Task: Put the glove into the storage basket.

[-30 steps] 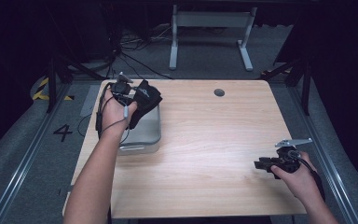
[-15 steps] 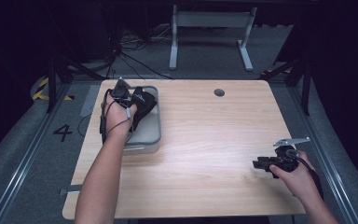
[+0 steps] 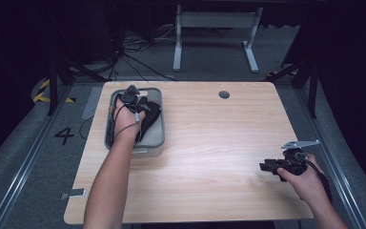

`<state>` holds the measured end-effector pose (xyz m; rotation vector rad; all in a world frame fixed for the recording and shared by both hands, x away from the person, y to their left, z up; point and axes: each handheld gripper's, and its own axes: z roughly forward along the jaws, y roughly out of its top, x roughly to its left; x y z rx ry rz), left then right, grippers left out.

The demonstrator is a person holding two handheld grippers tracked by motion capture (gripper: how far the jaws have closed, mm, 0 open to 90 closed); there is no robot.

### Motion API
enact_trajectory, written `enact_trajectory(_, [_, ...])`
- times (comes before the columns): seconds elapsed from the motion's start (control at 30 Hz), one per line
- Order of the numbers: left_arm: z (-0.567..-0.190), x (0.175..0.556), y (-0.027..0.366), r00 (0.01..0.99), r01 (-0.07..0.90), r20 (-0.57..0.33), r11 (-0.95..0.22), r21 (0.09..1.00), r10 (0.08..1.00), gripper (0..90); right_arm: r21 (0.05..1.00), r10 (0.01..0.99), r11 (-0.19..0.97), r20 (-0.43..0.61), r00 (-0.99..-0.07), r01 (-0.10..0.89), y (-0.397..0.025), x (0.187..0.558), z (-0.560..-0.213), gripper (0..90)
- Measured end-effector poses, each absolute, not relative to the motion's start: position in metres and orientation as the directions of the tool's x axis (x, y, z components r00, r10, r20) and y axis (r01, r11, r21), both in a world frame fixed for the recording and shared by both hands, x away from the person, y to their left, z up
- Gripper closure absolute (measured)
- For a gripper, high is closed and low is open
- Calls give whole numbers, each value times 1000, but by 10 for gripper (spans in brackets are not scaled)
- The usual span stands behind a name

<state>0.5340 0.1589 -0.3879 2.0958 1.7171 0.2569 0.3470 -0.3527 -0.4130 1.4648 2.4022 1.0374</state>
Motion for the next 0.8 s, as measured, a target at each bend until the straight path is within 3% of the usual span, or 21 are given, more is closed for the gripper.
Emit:
enact_trajectory(0.17, [-379, 524, 162, 264, 859, -123, -175, 480, 957, 351, 627, 818, 298, 221, -531, 720, -348, 354, -411, 629])
enact_trajectory(0.47, [-349, 486, 159, 388, 785, -150, -241, 570, 909, 339, 629, 795, 339, 207, -571, 700, -336, 371, -409, 619])
enact_trajectory(0.8, [-324, 429, 141, 560, 712, -152, -379, 591, 814, 337, 632, 774, 373, 192, -604, 679, -331, 380, -410, 608])
